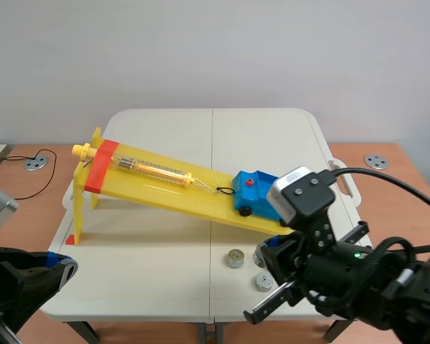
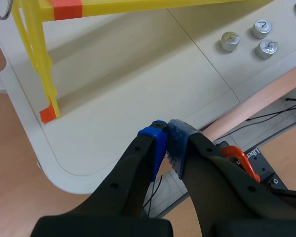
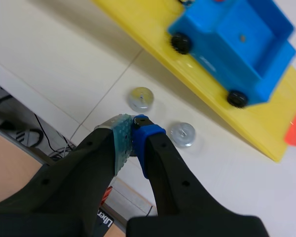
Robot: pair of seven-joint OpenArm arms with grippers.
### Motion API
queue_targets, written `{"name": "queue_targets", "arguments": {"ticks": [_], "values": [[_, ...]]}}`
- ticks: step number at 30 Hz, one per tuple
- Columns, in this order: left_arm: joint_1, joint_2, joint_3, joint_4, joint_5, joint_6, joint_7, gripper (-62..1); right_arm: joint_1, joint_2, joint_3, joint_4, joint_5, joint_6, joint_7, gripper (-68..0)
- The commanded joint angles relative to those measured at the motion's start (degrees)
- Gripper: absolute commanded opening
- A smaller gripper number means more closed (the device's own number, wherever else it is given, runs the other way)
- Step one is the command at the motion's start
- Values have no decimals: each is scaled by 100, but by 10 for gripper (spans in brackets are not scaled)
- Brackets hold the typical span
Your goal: Place the four metal weights on the blue cart on the ramp.
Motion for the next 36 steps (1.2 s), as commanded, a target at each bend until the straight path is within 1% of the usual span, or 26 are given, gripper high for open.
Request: {"name": "queue_targets", "arguments": {"ticks": [1,3,6,8,10,13,17,20,23,25,27,30,36], "values": [[-50,31,-101,284,-424,-7,-529,-580,83,170,452,715,822,199,415,-669],[-50,31,-101,284,-424,-7,-529,-580,-22,170,822,911,1207,323,269,-669],[-50,31,-101,284,-424,-7,-529,-580,-109,168,1375,1121,1755,337,76,-669],[-50,31,-101,284,-424,-7,-527,-580,-120,162,1755,1187,2009,337,7,-669],[-50,31,-101,284,-424,-7,-503,-580,-81,122,2081,1189,2166,354,7,-669],[-50,31,-101,284,-424,-7,-487,-580,111,0,2350,1182,2184,352,7,-669],[-63,31,-101,284,-424,-7,-483,-580,595,-269,2380,988,2175,352,2,-669],[-66,31,-101,284,-424,-7,-485,-580,1005,-490,2380,627,2162,352,-15,-669],[-66,31,-101,284,-424,-7,-481,-580,1390,-632,2352,208,2138,354,-11,-669],[-66,28,-101,284,-424,-7,-481,-580,1633,-693,2286,-50,2133,356,-11,-669],[-66,28,-101,284,-424,-9,-481,-580,1871,-745,2201,-304,2118,461,2,-669],[-66,28,-101,284,-424,-9,-483,-580,2218,-872,2055,-684,2072,463,11,-669],[-66,28,-101,284,-424,-9,-481,-580,2804,-1169,1757,-1370,1792,466,63,-669]]}}
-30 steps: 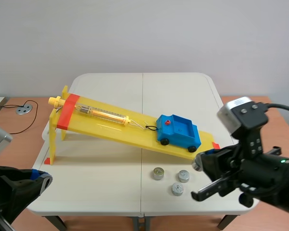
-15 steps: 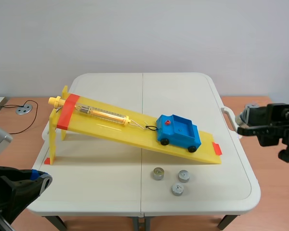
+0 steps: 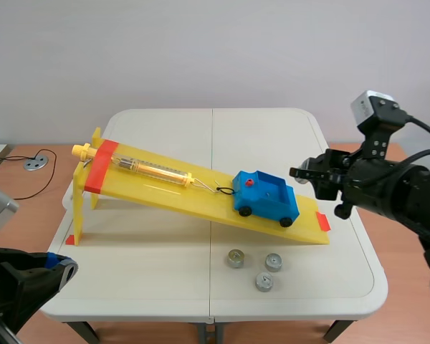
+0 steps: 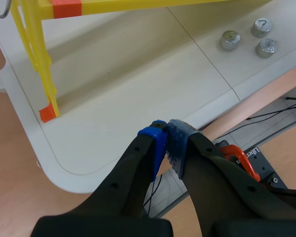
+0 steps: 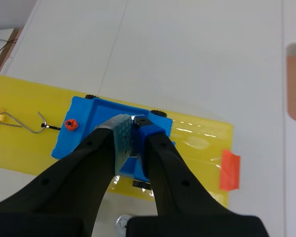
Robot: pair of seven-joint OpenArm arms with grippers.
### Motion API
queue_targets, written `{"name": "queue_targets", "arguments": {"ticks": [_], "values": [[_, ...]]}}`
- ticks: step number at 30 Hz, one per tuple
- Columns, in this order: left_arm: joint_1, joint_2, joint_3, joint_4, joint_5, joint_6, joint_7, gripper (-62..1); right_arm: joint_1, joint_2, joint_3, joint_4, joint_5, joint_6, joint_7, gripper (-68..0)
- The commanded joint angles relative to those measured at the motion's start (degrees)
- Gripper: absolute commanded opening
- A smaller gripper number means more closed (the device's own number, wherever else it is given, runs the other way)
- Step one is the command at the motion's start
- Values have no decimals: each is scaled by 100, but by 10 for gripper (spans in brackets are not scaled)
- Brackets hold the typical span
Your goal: Place the four metal weights on the blue cart on the ramp.
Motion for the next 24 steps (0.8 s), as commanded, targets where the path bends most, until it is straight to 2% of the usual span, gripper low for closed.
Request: {"name": "queue_targets", "arguments": {"ticks": [1,9,12,24], "values": [[-66,28,-101,284,-424,-9,-505,-580,623,-13,-162,398,190,203,822,-669],[-66,31,-101,284,-422,-9,-487,-580,999,-240,-330,-153,-98,151,992,-669],[-66,31,-101,284,-422,-9,-487,-580,1064,-313,-330,-286,-262,2,1130,-669],[-63,28,-101,284,-422,-9,-468,-580,1456,-570,-330,-1036,-577,-48,1565,-669]]}}
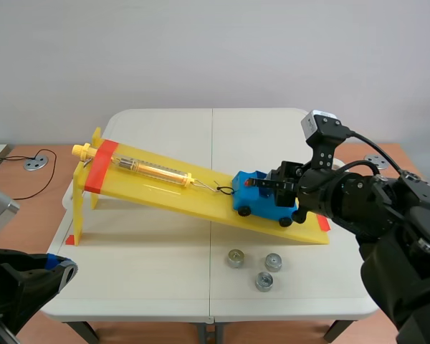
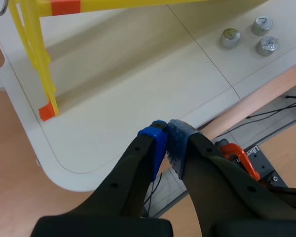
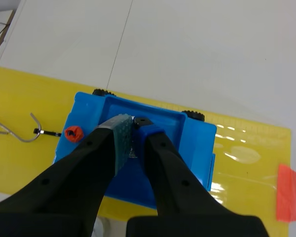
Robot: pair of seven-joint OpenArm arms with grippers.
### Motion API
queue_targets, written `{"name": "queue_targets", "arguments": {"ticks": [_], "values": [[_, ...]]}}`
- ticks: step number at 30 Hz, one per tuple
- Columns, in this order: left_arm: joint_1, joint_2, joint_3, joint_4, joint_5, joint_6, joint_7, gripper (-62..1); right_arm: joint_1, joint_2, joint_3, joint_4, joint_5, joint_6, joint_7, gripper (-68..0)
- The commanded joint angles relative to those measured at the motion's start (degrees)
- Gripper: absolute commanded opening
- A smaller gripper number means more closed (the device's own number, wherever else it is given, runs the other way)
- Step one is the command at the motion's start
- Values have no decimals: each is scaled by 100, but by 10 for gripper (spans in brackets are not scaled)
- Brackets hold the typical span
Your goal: Place the four metal weights on the blue cart on the ramp.
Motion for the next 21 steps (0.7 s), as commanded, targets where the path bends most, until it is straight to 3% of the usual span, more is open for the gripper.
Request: {"name": "queue_targets", "arguments": {"ticks": [1,7,10,14,21], "values": [[-63,28,-101,284,-422,-9,-507,-580,723,-96,33,391,208,35,935,-669],[-63,28,-101,284,-422,-9,-509,-580,717,-94,33,391,173,15,839,-654],[-63,28,-101,284,-422,-9,-509,-580,699,-85,39,391,175,66,789,-558],[-63,28,-101,284,-422,-9,-509,-580,658,-31,61,437,177,350,680,-454],[-66,28,-101,284,-422,-9,-509,-580,-61,439,321,1620,459,520,326,-392]]}}
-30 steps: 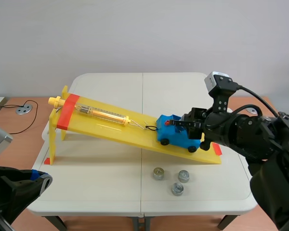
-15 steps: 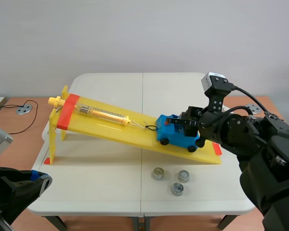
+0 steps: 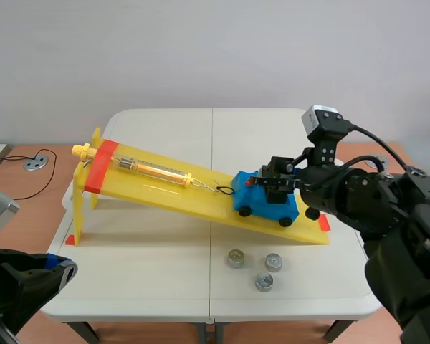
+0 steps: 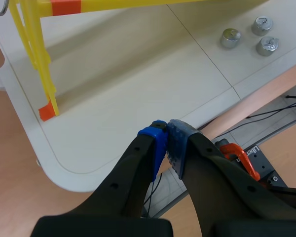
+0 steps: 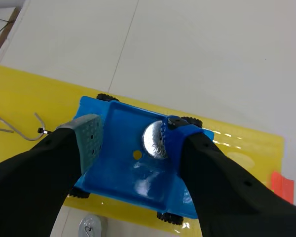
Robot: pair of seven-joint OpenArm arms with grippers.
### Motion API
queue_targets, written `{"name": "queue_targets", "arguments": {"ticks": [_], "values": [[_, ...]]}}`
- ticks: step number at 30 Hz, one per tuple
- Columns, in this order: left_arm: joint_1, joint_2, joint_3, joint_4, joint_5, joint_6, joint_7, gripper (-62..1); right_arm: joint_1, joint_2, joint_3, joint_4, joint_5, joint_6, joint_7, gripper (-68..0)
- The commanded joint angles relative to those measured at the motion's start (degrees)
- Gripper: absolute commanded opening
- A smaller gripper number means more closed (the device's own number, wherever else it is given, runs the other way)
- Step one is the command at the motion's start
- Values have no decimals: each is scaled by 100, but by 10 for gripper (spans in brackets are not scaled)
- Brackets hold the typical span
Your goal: Place the four metal weights on the blue cart on the ramp.
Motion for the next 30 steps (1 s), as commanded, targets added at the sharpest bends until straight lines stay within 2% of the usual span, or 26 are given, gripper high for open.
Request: {"name": "queue_targets", "arguments": {"ticks": [1,4,12,18,22,26,30], "values": [[-66,28,-101,284,-422,-9,-509,-580,39,476,225,1279,529,341,501,-391],[-66,28,-101,284,-422,-9,-509,-580,-400,807,323,1897,605,385,376,-370],[-66,28,-101,284,-422,-9,-509,-580,-1547,1602,656,3263,1134,531,-59,-370],[-66,28,-101,284,-422,-9,-509,-580,-2299,2179,815,4052,1202,553,-334,-370],[-66,28,-101,284,-422,-9,-509,-580,-2627,2459,798,4190,1198,682,-415,-370],[-66,28,-101,284,-422,-9,-509,-580,-2688,2483,632,4081,1012,680,-352,-370],[-66,28,-101,284,-422,-9,-509,-580,-2623,2479,190,3805,654,675,-44,-370]]}}
